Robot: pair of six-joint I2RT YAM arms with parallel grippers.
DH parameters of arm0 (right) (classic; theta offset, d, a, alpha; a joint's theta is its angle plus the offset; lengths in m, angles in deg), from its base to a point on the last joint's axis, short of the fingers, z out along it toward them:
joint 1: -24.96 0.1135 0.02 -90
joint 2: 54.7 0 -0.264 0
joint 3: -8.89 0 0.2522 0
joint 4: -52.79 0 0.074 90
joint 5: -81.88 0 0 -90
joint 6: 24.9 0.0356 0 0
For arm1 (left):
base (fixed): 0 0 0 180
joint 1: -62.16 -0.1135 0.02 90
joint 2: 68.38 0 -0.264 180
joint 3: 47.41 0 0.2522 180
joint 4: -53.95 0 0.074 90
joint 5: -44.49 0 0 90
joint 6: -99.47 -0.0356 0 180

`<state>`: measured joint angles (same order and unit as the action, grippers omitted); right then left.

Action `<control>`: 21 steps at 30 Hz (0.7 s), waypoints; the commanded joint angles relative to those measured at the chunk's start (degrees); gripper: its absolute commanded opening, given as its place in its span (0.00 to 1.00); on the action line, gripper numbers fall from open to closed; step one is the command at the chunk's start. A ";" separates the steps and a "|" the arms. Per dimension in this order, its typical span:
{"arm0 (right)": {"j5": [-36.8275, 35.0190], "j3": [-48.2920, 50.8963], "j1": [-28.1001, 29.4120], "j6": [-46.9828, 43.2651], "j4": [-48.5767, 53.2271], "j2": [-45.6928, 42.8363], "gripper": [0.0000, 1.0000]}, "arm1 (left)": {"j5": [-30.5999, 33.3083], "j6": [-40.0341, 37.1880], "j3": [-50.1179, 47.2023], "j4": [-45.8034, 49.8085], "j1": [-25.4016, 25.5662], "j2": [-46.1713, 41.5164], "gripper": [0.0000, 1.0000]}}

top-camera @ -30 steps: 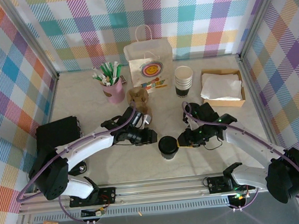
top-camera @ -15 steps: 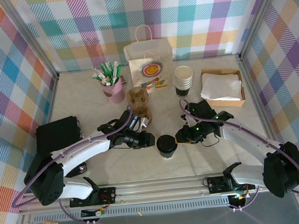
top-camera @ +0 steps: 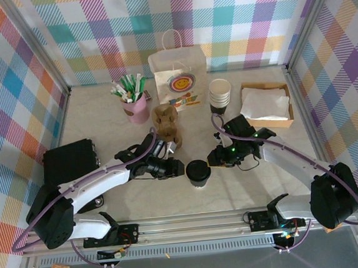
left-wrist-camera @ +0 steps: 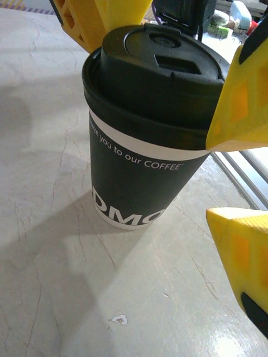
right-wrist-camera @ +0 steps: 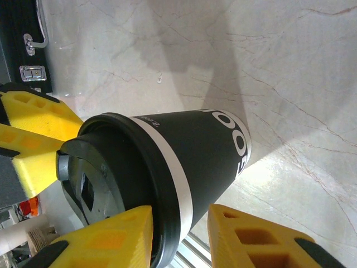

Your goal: Pack the takeout coffee

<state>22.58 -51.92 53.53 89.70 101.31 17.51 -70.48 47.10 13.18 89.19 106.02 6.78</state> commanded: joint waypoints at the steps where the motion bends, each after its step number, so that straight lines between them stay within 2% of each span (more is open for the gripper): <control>1: 1.95 0.33 0.54 -1.07 0.14 -1.79 0.32 | 0.12 1.99 -1.62 -3.02 0.63 -1.86 0.32; 21: 1.90 2.92 0.51 0.12 0.91 -4.04 0.31 | -1.11 4.43 -3.84 -9.01 0.62 -2.15 0.34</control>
<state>23.01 -50.13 53.64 89.79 101.49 14.03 -70.52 50.68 10.41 81.97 106.02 4.62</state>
